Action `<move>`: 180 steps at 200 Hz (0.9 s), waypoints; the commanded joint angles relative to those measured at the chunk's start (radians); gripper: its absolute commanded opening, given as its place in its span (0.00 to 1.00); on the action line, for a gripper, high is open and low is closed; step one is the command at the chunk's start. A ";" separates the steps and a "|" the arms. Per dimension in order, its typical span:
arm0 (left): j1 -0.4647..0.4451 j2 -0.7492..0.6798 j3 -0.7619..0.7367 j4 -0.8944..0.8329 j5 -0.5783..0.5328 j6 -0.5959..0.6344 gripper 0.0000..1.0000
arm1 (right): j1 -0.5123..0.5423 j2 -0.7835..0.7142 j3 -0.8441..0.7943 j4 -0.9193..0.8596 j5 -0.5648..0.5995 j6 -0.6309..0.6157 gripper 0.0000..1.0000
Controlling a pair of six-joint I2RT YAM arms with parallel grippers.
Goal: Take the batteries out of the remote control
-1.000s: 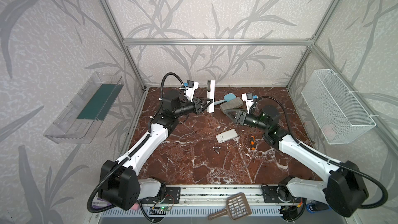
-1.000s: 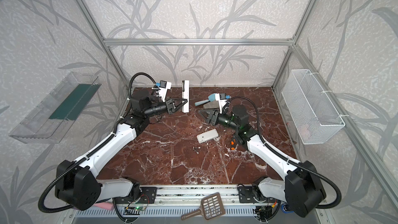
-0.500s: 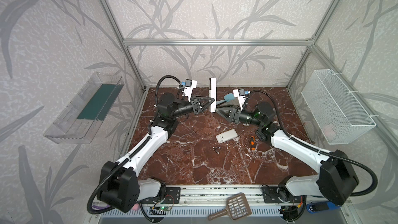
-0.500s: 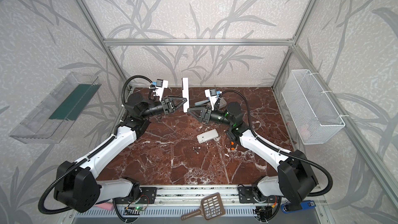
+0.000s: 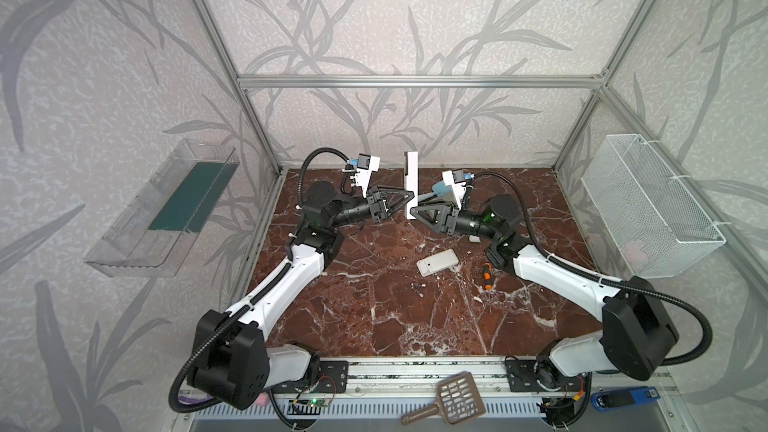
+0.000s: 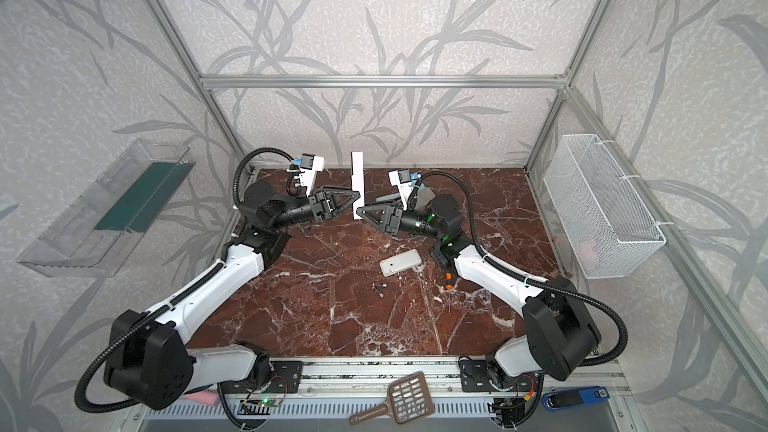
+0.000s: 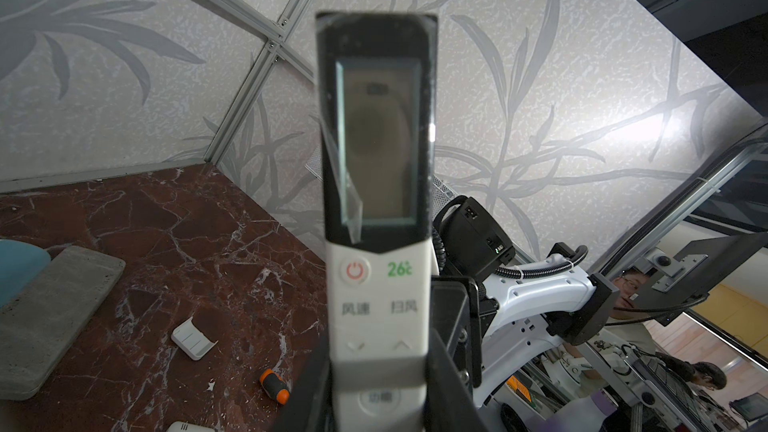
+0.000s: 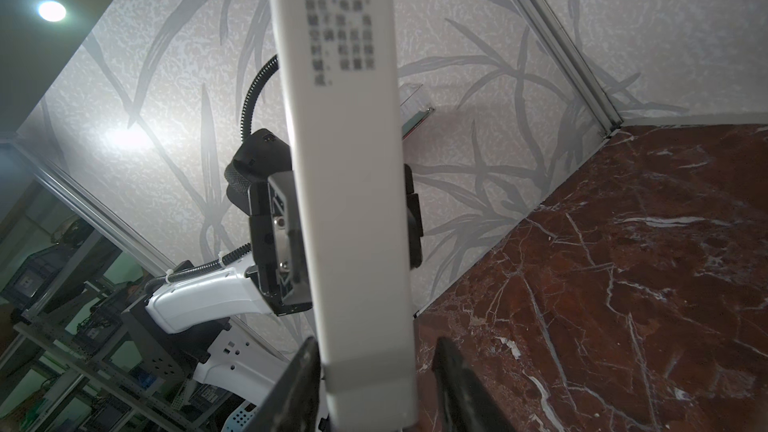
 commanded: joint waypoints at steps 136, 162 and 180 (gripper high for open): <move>0.000 -0.065 -0.055 -0.008 -0.026 0.100 0.48 | 0.016 0.038 0.029 0.077 -0.080 0.002 0.00; 0.000 -0.064 -0.051 0.020 -0.025 0.085 0.58 | 0.015 0.008 0.023 -0.032 -0.093 -0.088 0.00; 0.001 -0.063 -0.042 0.022 -0.024 0.089 0.59 | 0.015 -0.025 0.020 -0.146 -0.087 -0.170 0.00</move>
